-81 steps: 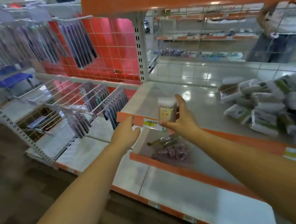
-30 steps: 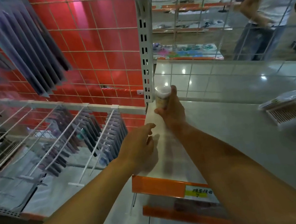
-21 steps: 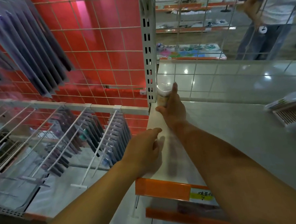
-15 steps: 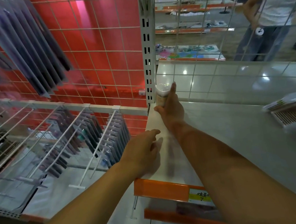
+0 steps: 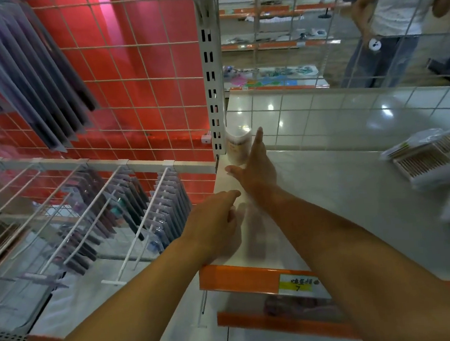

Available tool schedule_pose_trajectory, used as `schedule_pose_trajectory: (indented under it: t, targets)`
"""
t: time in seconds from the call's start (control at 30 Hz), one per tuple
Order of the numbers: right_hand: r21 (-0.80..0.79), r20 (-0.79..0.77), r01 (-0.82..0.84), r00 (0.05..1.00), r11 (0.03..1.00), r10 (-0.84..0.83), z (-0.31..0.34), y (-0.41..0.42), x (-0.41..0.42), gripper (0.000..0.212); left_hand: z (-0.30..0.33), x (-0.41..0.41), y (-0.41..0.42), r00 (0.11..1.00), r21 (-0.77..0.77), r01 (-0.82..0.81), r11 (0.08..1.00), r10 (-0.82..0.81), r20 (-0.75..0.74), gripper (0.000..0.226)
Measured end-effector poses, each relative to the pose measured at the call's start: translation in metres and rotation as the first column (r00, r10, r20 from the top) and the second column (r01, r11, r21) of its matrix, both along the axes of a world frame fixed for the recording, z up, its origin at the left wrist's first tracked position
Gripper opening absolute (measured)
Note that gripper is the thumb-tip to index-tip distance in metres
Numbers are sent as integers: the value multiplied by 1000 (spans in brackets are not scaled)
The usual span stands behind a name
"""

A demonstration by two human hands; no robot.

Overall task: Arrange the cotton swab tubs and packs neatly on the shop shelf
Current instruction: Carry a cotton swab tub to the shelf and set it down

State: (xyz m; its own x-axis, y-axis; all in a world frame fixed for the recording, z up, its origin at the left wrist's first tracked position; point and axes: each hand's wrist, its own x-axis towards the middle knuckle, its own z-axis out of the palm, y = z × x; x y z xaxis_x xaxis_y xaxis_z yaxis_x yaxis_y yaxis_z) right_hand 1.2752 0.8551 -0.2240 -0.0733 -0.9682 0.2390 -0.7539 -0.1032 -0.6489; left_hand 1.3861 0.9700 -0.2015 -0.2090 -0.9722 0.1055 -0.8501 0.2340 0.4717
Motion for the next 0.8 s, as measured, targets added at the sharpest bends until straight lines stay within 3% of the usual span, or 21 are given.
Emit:
schedule_pose_trajectory:
  t: [0.27, 0.4, 0.53, 0.7, 0.8]
  targets:
    - [-76, -351, -44, 936, 996, 15, 13, 39, -41, 75, 10, -26, -18, 971, -208, 134, 969, -86, 224, 36]
    - [-91, -499, -41, 866, 995, -10, 21, 59, -73, 66, 17, -51, -17, 921, -297, 236, 925, -116, 371, 33]
    - [-78, -582, -16, 812, 997, -33, 27, 77, -105, 61, 22, -83, -16, 931, -299, 236, 925, -127, 342, 28]
    - [-72, -627, 30, 776, 997, -69, 37, 99, -148, 58, 27, -124, -13, 899, -316, 270, 909, -120, 422, 32]
    - [-82, -627, 49, 774, 995, -89, 40, 112, -174, 56, 29, -151, -11, 914, -299, 290, 909, -171, 367, 34]
